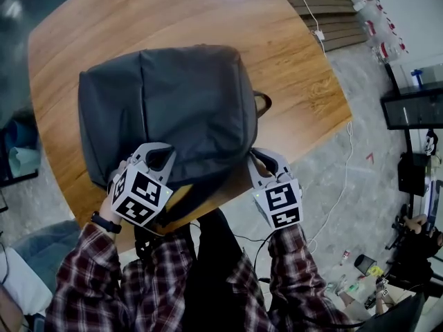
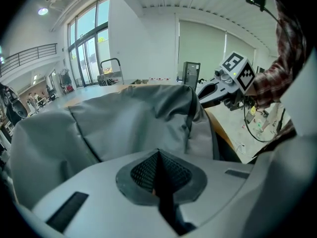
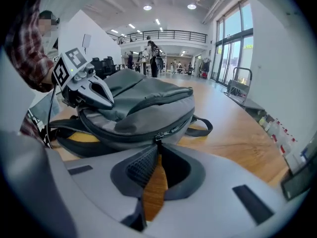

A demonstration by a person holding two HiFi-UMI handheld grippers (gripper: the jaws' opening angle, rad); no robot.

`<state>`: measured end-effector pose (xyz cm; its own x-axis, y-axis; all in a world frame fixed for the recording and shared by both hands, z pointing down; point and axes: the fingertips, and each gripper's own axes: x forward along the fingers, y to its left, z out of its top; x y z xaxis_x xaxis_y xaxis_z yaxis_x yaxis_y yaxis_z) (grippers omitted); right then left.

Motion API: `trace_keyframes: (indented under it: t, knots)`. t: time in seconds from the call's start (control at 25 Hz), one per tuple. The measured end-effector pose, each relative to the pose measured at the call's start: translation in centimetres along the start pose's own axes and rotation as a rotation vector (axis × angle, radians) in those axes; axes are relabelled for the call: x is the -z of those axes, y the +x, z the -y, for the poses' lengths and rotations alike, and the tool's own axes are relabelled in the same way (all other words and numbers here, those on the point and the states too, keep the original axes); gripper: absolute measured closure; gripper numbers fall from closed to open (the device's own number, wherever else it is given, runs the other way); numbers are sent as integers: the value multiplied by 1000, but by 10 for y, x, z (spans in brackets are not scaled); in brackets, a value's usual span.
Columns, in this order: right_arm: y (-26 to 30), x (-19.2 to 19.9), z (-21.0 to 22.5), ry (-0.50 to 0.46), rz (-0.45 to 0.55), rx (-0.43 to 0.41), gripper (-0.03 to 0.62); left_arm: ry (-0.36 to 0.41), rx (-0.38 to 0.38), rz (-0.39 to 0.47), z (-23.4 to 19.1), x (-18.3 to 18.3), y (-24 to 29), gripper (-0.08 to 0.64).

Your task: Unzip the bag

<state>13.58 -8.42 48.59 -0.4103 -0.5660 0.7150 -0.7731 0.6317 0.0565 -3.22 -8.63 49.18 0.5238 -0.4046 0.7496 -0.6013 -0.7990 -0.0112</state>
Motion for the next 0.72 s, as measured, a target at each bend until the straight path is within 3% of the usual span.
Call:
trace_keyframes:
  t: [0.12, 0.24, 0.4, 0.72]
  knots:
    - [-2, -1, -3, 52, 13, -78, 557, -5, 4, 0, 1, 1, 0, 551]
    - [-5, 0, -6, 23, -15, -95, 555, -3, -2, -6, 0, 1, 0, 551]
    - [-6, 4, -4, 18, -25, -58, 555, -2, -6, -7, 1, 1, 0, 551]
    - [-15, 0, 6, 48, 60, 18, 555, -3, -5, -11, 2, 2, 2, 551]
